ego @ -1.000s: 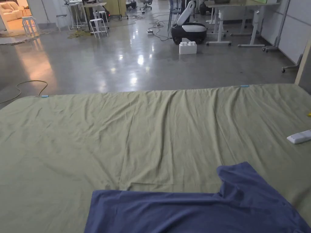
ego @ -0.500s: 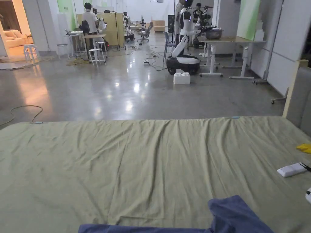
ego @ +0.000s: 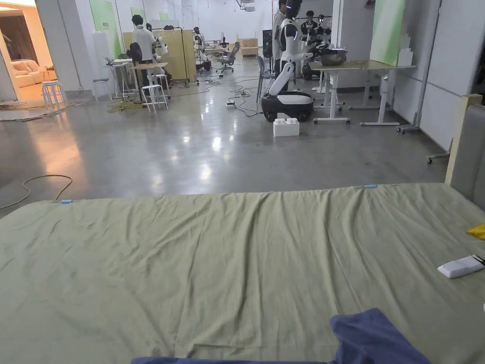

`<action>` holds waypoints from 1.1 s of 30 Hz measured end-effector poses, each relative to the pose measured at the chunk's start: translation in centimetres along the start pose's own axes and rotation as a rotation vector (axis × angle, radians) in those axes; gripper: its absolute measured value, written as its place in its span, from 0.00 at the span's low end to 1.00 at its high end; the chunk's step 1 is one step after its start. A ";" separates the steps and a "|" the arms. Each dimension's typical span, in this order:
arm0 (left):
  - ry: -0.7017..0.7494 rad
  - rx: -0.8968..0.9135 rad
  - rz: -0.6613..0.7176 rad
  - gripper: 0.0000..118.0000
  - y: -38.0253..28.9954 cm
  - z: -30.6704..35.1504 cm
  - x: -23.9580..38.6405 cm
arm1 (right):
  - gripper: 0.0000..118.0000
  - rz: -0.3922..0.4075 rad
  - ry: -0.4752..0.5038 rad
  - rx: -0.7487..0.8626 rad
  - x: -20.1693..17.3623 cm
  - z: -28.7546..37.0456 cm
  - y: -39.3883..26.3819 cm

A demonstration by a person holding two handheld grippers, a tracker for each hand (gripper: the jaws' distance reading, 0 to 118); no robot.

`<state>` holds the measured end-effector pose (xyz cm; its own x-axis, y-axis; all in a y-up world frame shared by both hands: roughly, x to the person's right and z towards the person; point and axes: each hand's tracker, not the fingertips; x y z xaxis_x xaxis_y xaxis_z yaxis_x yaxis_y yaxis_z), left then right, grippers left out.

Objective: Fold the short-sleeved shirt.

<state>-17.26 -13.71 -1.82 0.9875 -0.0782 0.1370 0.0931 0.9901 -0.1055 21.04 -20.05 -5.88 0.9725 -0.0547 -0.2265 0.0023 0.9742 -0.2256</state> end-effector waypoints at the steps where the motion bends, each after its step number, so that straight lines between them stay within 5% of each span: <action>1: 0.002 0.001 -0.001 0.02 0.3 -0.2 -0.1 | 0.00 -0.004 0.000 0.006 0.0 0.1 0.1; 11: 0.028 -0.049 0.061 0.02 -0.8 -0.8 -1.3 | 0.00 -0.037 -0.007 -0.003 0.6 -0.6 0.0; 18: -0.044 -0.309 0.248 0.05 -6.0 -8.7 -6.6 | 0.00 -0.074 -0.011 -0.092 1.5 -1.7 -2.3; 20: -0.040 -0.392 0.279 0.33 -7.9 -12.3 -8.2 | 0.00 -0.083 -0.014 -0.122 1.9 -2.1 -3.0; 21: -0.031 -0.413 0.284 0.61 -8.9 -14.6 -9.2 | 0.00 -0.092 -0.016 -0.130 2.0 -2.2 -3.2; 22: -0.033 -0.459 0.280 0.70 -10.1 -16.5 -9.8 | 0.00 -0.106 -0.016 -0.144 2.2 -2.4 -3.6; 26: 0.017 -0.530 0.399 0.70 -13.9 -24.5 -13.3 | 0.00 -0.145 -0.044 -0.189 3.2 -3.1 -4.6; 33: 0.101 -0.732 0.321 0.59 -20.4 -34.9 -15.6 | 0.00 -0.181 -0.103 -0.270 5.0 -3.8 -5.8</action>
<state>-30.10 -36.79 -36.18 0.9838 0.1520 -0.0954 -0.1716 0.6408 -0.7483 25.01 -26.82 -9.31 0.9803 -0.1860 -0.0658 0.1290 0.8567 -0.4994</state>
